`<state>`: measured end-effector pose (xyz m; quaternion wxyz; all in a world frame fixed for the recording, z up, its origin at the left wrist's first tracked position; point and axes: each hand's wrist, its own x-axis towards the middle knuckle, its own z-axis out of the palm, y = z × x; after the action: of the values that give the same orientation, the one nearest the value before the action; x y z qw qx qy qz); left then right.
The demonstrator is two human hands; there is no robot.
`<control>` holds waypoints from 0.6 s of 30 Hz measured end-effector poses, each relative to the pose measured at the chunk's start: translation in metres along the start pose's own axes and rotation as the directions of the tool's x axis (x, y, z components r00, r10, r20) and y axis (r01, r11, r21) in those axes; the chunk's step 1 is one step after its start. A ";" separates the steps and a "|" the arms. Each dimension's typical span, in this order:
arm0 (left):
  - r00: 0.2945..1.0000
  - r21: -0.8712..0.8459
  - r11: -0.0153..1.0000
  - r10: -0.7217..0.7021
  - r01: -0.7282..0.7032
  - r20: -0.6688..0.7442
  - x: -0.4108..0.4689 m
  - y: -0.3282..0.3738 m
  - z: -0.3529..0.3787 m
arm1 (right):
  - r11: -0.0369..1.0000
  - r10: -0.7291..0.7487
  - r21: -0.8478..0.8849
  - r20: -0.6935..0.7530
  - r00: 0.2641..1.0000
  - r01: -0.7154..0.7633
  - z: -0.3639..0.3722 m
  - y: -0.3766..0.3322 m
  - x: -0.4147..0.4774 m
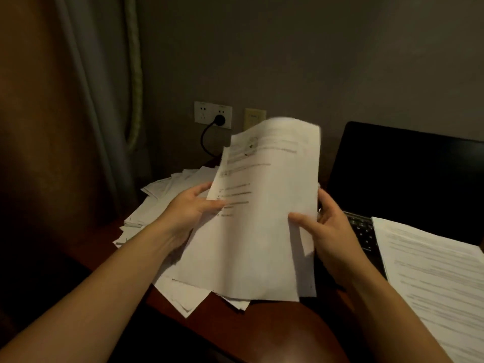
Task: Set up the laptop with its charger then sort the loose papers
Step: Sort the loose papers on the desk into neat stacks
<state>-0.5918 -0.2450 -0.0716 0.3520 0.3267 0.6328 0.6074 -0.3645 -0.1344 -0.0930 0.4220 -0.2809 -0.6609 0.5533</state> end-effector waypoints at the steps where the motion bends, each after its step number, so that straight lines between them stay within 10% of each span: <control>1: 1.000 -0.038 0.999 -0.013 0.012 -0.011 0.002 -0.001 -0.001 | 0.994 0.017 -0.107 -0.054 0.998 -0.022 -0.001 0.004 0.001; 7: 0.973 -0.049 0.997 -0.048 0.060 0.226 -0.004 -0.012 -0.003 | 0.958 -0.041 -0.286 -0.195 0.980 -0.017 -0.005 0.014 -0.001; 18: 0.902 0.029 0.907 0.422 -0.421 -0.091 -0.018 0.036 0.001 | 0.970 -0.239 -0.013 -0.225 0.944 0.243 0.011 -0.036 0.002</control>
<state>-0.5819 -0.2577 -0.0349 0.1803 0.4279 0.5660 0.6812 -0.3718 -0.1462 -0.0577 0.5607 -0.2556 -0.6340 0.4672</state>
